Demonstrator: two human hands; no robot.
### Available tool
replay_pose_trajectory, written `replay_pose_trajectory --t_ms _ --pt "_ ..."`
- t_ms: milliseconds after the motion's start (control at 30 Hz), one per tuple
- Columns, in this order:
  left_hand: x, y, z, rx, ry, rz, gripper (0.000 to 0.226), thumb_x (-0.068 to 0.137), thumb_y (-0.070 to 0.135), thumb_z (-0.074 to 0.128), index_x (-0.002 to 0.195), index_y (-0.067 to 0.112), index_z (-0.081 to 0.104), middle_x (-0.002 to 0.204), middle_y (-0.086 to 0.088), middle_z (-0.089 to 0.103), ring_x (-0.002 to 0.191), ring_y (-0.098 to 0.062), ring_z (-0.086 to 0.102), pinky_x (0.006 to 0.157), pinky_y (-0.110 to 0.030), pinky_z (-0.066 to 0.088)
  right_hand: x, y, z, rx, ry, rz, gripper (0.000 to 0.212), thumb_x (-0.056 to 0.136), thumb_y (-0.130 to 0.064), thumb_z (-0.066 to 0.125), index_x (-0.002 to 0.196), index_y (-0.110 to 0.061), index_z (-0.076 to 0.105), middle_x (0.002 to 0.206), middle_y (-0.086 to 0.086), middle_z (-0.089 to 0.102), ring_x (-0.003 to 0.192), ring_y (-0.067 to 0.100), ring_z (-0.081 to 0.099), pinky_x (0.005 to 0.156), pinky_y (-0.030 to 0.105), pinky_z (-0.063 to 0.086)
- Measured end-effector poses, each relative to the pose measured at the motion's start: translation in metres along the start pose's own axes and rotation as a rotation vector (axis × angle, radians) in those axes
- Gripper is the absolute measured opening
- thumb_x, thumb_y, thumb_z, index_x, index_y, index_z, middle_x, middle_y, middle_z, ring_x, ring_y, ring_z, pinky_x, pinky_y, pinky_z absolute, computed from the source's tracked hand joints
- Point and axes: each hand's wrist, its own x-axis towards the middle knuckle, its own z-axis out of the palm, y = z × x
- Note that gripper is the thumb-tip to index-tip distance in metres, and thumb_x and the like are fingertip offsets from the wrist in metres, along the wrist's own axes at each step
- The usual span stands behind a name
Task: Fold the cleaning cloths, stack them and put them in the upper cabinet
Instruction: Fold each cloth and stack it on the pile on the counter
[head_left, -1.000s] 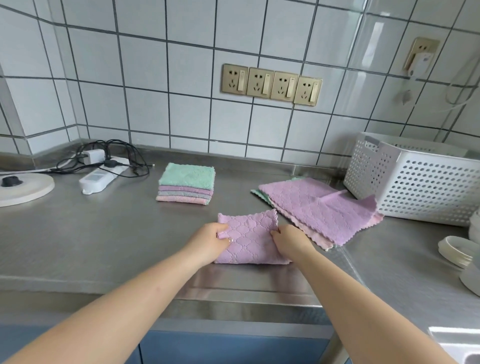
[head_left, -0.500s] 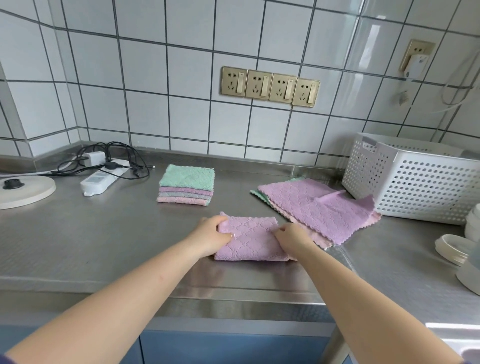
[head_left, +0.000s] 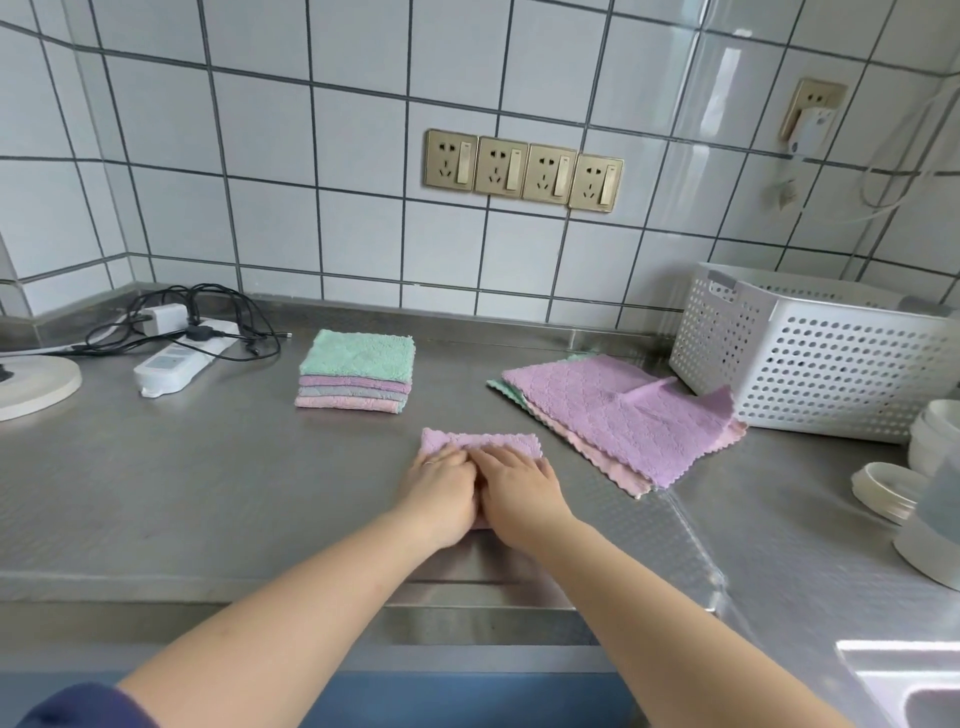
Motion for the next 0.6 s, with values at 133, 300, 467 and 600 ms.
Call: replay_pose_trajectory --t_ms 133,300,467,600 --pt "0.002 -0.005 0.002 0.01 -0.077 -0.068 0.051 0.098 0.034 0.028 0.147 0.019 0.022 0.157 0.001 0.015 0.145 -0.017 0.011 0.118 -0.039 0.009 0.004 0.008 0.003 0.015 -0.099 0.11 0.052 0.096 -0.03 0.025 0.148 -0.03 0.019 0.158 -0.007 0.014 0.146 0.013 0.007 0.113 0.057 0.006" --pt "0.003 -0.015 -0.001 0.01 -0.164 -0.143 0.057 0.097 0.043 0.026 0.149 0.022 0.014 0.159 0.003 0.0 0.146 -0.013 -0.001 0.117 -0.047 0.001 0.002 0.018 -0.001 -0.031 -0.163 0.193 0.059 0.094 -0.052 0.022 0.149 -0.034 0.012 0.16 -0.005 0.001 0.147 0.015 -0.002 0.113 0.059 0.001" --pt "0.002 -0.03 -0.006 0.005 -0.207 -0.261 0.072 0.091 0.061 0.025 0.15 0.025 0.006 0.159 0.002 -0.004 0.146 -0.019 -0.002 0.116 -0.049 -0.002 -0.001 0.023 -0.002 -0.036 -0.199 0.25 0.066 0.091 -0.063 0.02 0.149 -0.036 0.007 0.16 -0.003 -0.006 0.147 0.02 -0.006 0.114 0.057 -0.002" --pt "-0.001 -0.036 -0.01 0.068 -0.162 -0.271 0.071 0.092 0.06 0.023 0.149 0.022 0.008 0.158 0.002 0.008 0.146 -0.022 0.001 0.115 -0.051 -0.002 -0.001 0.022 -0.002 -0.049 -0.201 0.251 0.066 0.091 -0.063 0.019 0.15 -0.036 0.006 0.16 -0.002 -0.007 0.147 0.021 -0.006 0.115 0.057 -0.002"
